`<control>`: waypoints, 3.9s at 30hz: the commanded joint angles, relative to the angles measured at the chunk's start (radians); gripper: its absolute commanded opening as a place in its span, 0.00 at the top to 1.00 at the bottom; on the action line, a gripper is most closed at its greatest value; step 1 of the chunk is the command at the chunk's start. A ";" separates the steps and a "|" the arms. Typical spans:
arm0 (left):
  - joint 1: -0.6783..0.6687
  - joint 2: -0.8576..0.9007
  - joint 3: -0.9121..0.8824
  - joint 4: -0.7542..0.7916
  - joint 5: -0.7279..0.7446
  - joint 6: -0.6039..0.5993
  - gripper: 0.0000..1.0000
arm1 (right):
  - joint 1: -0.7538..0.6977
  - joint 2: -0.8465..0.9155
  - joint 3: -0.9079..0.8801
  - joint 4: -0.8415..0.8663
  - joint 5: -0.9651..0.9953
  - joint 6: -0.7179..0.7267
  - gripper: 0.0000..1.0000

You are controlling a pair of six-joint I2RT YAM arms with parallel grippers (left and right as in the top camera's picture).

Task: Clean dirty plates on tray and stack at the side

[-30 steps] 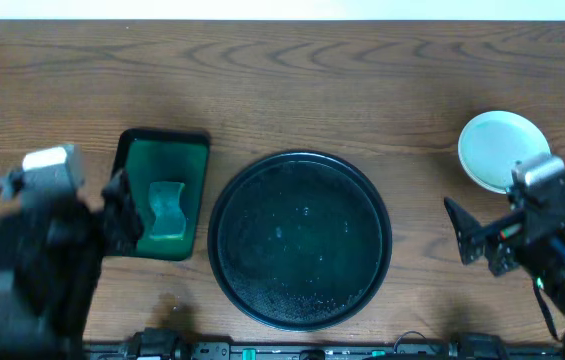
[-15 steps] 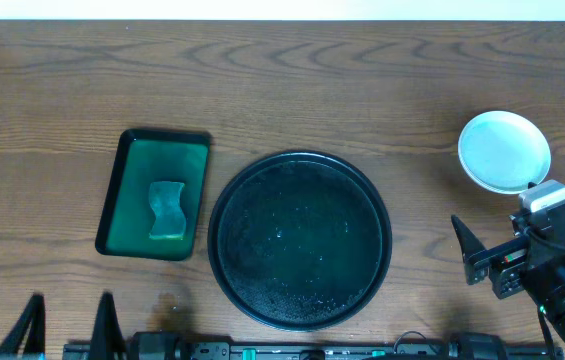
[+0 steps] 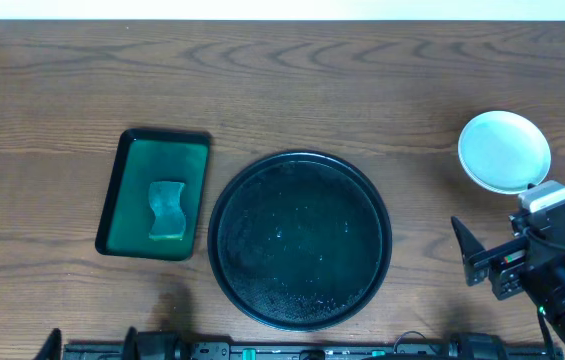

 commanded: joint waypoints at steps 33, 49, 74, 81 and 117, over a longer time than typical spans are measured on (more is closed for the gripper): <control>0.002 0.006 -0.003 -0.184 0.017 0.013 0.16 | 0.010 -0.002 0.015 -0.141 0.000 0.034 0.01; 0.002 0.006 -0.003 -0.184 0.017 0.013 0.16 | 0.010 -0.002 0.015 -0.141 0.000 0.034 0.01; 0.002 0.006 -0.003 -0.184 0.017 0.013 0.16 | 0.032 -0.098 -0.082 -0.065 -0.035 0.034 0.01; 0.002 0.006 -0.003 -0.184 0.017 0.013 0.16 | 0.040 -0.328 -0.415 0.360 -0.158 0.039 0.01; 0.002 0.006 -0.003 -0.184 0.017 0.013 0.16 | 0.153 -0.629 -1.219 1.462 -0.084 0.306 0.01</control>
